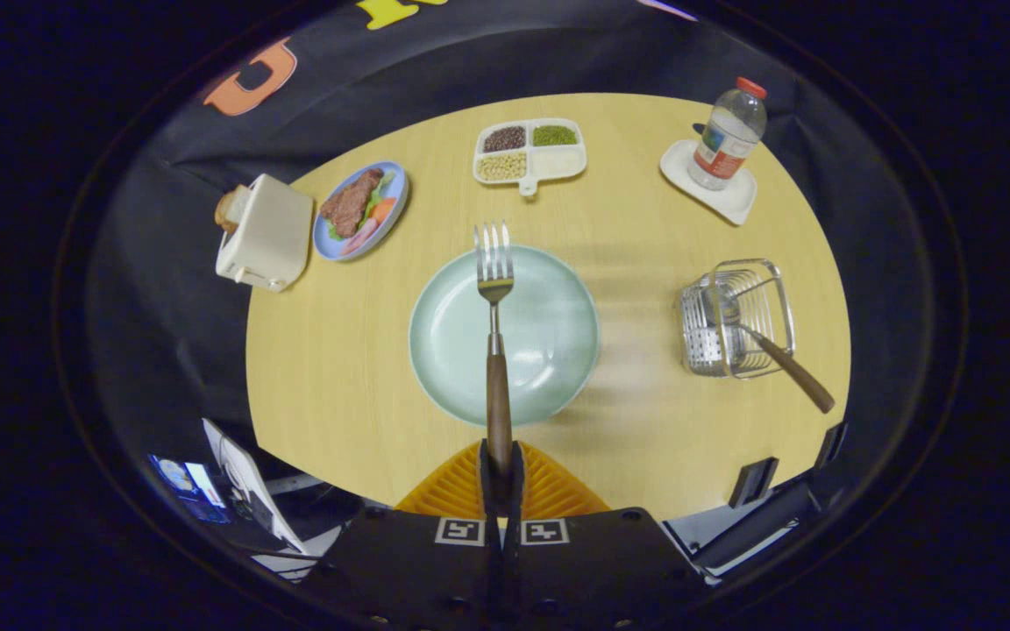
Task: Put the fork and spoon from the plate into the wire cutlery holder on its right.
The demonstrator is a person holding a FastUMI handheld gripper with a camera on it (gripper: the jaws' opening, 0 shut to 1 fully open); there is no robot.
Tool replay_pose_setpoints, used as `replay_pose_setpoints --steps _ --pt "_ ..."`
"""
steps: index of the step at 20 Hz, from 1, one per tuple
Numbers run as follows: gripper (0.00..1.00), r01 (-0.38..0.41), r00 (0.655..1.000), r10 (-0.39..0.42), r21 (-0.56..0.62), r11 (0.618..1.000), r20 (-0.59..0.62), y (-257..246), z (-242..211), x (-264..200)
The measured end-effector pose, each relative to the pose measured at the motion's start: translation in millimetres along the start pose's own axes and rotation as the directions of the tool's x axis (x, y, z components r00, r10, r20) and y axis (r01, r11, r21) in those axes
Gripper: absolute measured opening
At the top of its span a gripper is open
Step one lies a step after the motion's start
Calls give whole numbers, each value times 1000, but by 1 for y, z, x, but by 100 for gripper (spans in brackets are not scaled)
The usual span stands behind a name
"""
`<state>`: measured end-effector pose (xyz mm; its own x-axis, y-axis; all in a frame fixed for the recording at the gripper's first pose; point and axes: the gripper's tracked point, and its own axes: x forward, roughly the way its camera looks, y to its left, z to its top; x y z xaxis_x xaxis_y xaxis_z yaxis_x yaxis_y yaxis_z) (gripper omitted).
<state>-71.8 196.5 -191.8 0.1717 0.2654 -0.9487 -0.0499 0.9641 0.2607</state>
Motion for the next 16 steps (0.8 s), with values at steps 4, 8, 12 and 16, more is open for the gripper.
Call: replay_pose_setpoints --steps 4,8,12,16 --pt "0 2 999 -3 21 1000 50 -36 18 -36" --pt "0 19 997 -23 56 998 70 -82 30 -59" --pt "0 50 996 -57 110 993 64 -129 33 -69" --pt "0 59 998 -63 157 986 18 -162 23 -70"
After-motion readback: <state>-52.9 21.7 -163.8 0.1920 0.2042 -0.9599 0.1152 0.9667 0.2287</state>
